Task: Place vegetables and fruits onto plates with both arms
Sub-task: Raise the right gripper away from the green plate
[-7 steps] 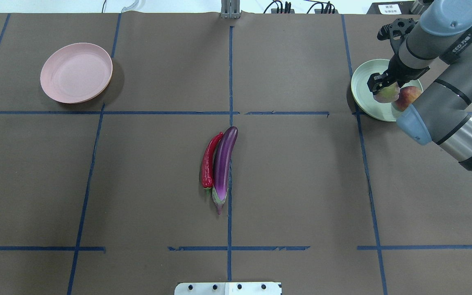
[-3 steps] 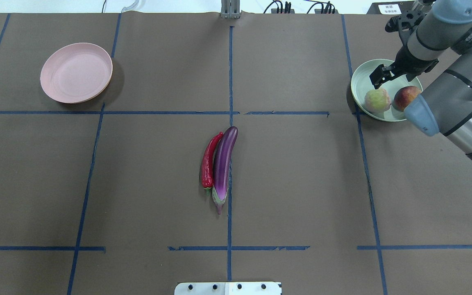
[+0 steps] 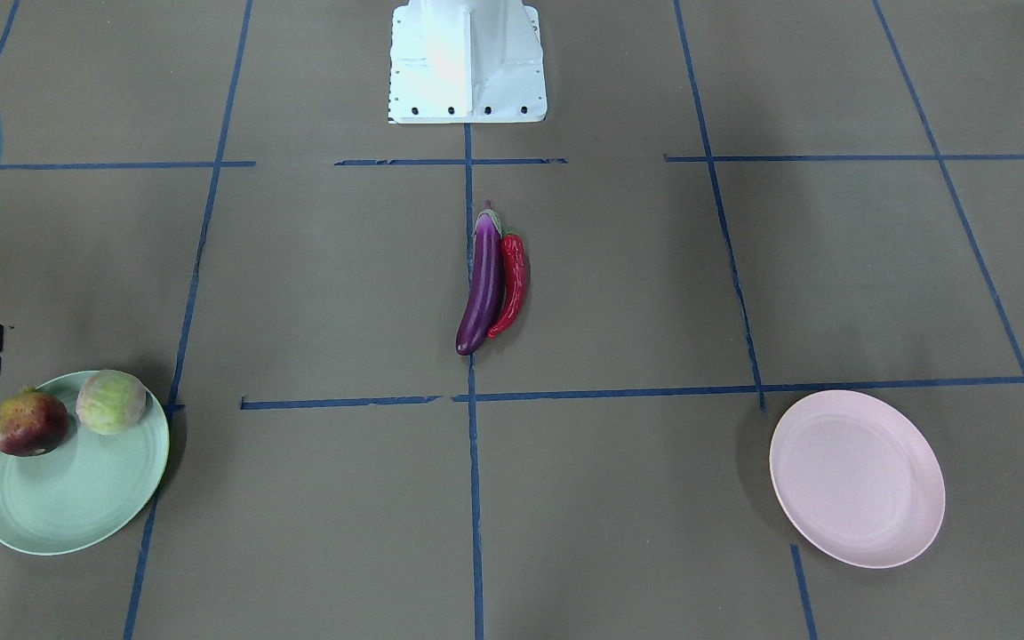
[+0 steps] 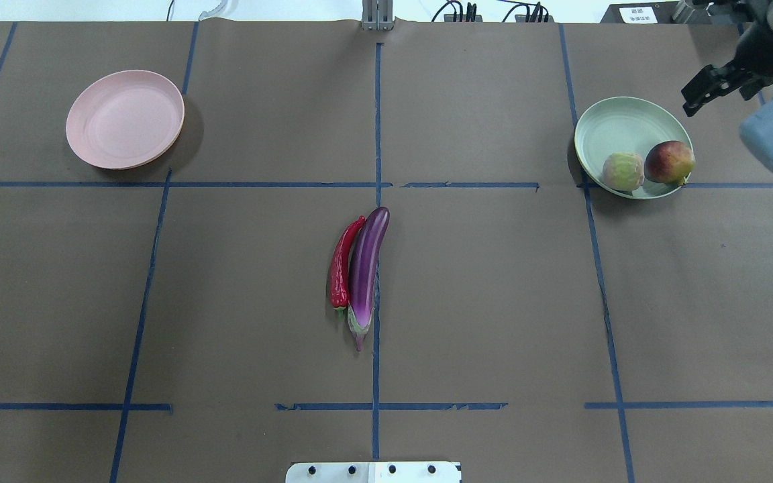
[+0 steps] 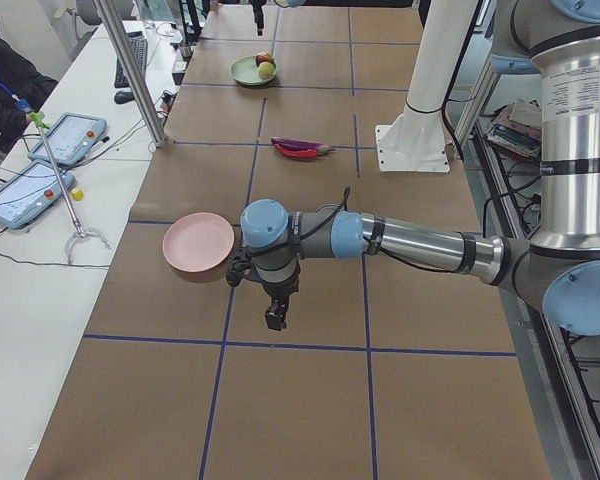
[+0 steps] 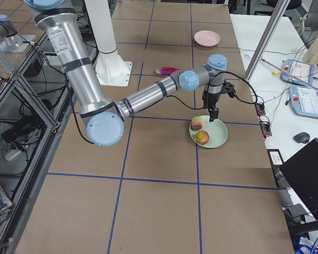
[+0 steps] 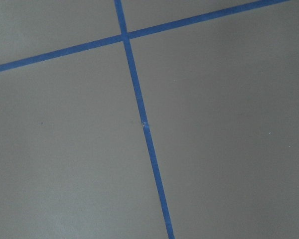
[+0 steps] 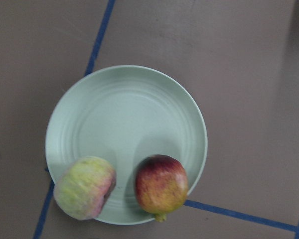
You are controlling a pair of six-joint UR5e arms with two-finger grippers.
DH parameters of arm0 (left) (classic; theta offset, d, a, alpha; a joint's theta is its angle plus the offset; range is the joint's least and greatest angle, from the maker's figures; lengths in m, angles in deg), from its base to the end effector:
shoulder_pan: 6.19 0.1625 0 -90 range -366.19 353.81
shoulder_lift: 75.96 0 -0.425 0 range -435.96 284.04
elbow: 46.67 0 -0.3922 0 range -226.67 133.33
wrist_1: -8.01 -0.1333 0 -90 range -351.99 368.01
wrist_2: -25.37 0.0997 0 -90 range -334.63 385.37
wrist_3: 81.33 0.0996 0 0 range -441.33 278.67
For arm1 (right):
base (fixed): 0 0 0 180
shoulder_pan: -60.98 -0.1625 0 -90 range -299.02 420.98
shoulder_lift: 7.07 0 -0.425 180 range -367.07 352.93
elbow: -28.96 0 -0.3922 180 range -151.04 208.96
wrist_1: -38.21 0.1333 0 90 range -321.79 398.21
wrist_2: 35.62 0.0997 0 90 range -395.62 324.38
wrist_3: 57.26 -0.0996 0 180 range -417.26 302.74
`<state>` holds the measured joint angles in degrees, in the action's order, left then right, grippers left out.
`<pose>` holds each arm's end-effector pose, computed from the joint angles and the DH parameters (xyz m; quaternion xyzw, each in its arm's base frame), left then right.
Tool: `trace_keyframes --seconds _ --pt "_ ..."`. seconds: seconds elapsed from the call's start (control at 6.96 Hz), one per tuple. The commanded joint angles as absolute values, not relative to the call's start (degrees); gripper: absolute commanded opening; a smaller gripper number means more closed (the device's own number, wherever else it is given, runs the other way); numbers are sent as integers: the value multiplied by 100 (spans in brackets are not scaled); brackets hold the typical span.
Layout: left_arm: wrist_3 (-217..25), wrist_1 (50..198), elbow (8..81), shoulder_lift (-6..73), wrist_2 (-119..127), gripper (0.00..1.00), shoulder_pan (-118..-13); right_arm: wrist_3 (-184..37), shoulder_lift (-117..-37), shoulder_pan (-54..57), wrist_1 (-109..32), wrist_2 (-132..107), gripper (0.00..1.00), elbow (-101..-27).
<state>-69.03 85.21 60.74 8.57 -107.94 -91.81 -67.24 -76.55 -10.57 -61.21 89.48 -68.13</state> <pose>-0.0310 -0.4455 0.5784 0.0185 0.3686 0.1321 0.9200 -0.1230 -0.6090 0.4251 0.0730 -0.3256 -0.1171 0.9354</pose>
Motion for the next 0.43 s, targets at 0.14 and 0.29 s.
trace_keyframes --seconds 0.14,0.29 --pt "-6928 8893 6381 1402 -10778 100 -9136 -4562 -9200 -2468 -6471 9902 100 -7009" --pt "-6929 9131 6354 1421 -10813 100 -9118 -4487 -9737 -2724 -6462 9886 100 -7070"
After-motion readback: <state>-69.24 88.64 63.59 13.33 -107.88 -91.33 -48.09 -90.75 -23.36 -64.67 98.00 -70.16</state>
